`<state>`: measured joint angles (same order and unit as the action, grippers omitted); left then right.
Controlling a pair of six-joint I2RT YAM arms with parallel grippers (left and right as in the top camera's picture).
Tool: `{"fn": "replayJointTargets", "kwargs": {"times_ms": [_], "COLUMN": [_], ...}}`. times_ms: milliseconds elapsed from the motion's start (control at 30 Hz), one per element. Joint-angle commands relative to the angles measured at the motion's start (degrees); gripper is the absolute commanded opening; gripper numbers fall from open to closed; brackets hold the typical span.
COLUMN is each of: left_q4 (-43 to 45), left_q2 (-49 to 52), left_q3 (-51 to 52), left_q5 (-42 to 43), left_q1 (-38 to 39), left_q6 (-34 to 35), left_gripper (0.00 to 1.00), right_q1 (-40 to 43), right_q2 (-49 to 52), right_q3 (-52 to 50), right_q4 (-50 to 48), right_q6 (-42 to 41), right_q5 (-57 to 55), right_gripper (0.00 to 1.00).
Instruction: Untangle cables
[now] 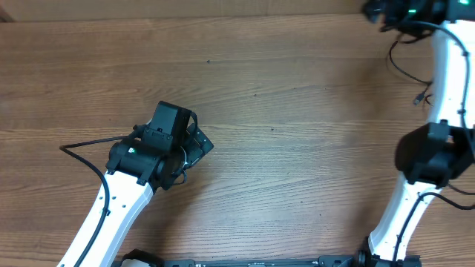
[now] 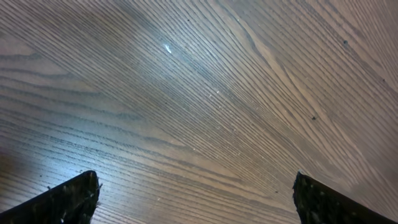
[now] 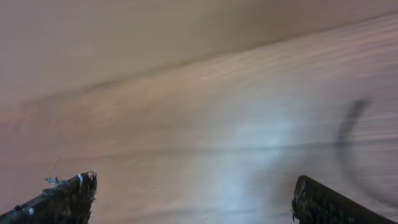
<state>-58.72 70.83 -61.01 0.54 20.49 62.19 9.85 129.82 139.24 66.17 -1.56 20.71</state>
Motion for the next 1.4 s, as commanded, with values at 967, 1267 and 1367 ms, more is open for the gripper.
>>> {"fn": "replayJointTargets", "kwargs": {"times_ms": [967,1267,1367], "left_q4": [0.04,0.02,0.07], "left_q2": [-0.79,-0.79,-0.83], "left_q3": [0.0,0.0,0.0], "left_q5": [-1.14,-1.11,-1.36], "left_q1": [-0.22,-0.22,-0.22], "left_q6": [-0.5,-0.5,-0.5], "left_gripper": [1.0,1.0,1.0], "right_q1": [-17.29,-17.29,-17.29], "right_q2": [-3.48,-3.48,-3.48], "right_q3": [0.61,0.61,0.61], "right_q4": [6.4,6.38,6.38], "right_q6": [0.52,0.52,0.52], "right_q5": [0.37,0.37,0.37], "right_gripper": [1.0,1.0,1.0]}}
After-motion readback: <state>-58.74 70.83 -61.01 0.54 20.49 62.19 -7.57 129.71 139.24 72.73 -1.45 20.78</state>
